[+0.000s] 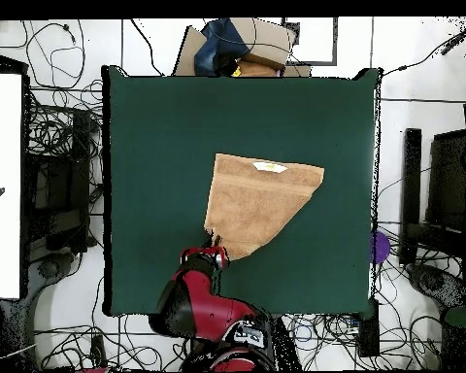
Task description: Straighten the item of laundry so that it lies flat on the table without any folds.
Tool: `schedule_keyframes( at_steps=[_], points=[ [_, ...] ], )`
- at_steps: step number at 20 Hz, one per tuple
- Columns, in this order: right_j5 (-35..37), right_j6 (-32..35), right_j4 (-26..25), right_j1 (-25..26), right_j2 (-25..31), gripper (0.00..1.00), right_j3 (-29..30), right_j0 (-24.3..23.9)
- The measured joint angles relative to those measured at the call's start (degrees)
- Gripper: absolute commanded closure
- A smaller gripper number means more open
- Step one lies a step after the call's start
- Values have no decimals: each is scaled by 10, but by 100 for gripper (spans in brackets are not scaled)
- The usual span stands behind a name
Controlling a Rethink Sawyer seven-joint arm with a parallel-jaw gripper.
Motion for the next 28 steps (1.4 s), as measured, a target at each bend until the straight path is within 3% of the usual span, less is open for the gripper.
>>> schedule_keyframes(
  at_steps=[3,4,28],
  points=[
    [0,0,0,0,0,100,0,0],
    [0,0,0,0,0,0,0,0],
    [2,0,-6,-12,0,0,0,-5]
  ],
)
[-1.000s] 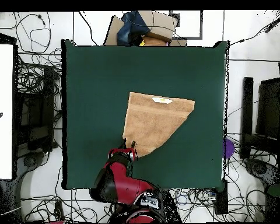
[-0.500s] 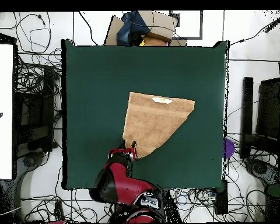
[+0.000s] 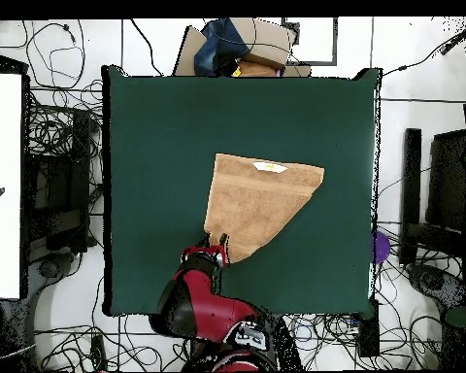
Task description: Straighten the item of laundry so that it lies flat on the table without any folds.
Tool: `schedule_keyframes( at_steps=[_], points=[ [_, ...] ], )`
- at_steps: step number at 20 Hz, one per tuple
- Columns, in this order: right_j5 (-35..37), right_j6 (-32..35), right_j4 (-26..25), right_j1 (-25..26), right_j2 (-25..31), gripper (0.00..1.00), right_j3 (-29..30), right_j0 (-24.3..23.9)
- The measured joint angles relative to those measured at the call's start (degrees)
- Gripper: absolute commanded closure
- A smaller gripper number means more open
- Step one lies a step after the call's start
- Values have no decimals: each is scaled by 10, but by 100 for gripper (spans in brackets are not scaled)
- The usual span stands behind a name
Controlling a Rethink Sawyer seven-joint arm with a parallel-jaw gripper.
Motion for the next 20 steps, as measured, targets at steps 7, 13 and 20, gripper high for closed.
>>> schedule_keyframes(
  at_steps=[7,13,20],
  points=[
    [60,0,7,-64,0,0,0,-16],
    [114,0,44,-90,1,0,-12,-19],
    [112,8,76,-81,12,0,-36,-19]
  ],
)
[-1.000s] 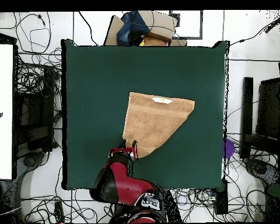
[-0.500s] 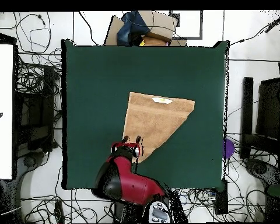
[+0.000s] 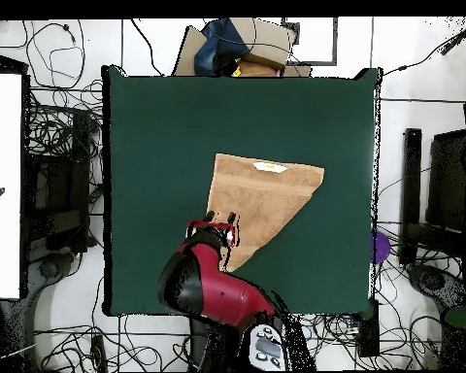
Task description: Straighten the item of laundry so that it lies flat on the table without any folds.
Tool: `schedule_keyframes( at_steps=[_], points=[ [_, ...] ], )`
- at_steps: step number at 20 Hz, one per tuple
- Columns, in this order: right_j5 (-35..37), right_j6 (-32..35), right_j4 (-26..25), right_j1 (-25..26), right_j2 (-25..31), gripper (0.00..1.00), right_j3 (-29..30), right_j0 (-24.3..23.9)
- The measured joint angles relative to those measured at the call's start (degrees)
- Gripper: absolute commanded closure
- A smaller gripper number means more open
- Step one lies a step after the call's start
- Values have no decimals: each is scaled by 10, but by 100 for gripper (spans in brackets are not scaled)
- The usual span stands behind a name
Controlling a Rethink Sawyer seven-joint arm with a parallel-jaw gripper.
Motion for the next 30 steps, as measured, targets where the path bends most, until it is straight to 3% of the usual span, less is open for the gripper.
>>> schedule_keyframes(
  at_steps=[17,30],
  points=[
    [-12,31,23,58,23,0,-52,-2],
    [-12,31,100,58,23,0,-94,19]
  ],
)
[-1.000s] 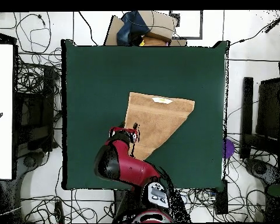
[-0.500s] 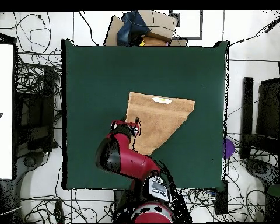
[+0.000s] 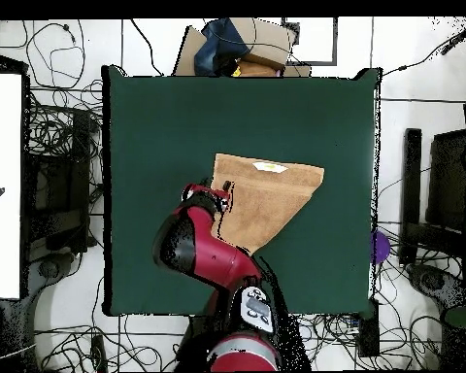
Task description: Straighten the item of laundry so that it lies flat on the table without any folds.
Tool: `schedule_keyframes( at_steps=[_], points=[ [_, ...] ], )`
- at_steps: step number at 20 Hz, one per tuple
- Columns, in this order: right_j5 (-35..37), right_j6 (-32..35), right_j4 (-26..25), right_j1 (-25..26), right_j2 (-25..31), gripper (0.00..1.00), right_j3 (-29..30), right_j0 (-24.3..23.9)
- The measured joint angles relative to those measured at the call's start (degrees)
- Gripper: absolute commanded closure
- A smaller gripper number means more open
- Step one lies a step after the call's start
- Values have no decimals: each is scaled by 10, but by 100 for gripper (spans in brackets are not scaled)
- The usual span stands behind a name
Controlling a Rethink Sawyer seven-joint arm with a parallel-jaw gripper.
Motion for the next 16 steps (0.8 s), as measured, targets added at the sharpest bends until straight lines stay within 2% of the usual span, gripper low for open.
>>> schedule_keyframes(
  at_steps=[6,9,13,16],
  points=[
    [0,0,47,3,-1,0,-23,23],
    [0,0,85,15,-7,0,-40,41],
    [0,0,173,51,-21,0,-71,84],
    [0,0,201,72,-30,0,-87,104]
  ],
)
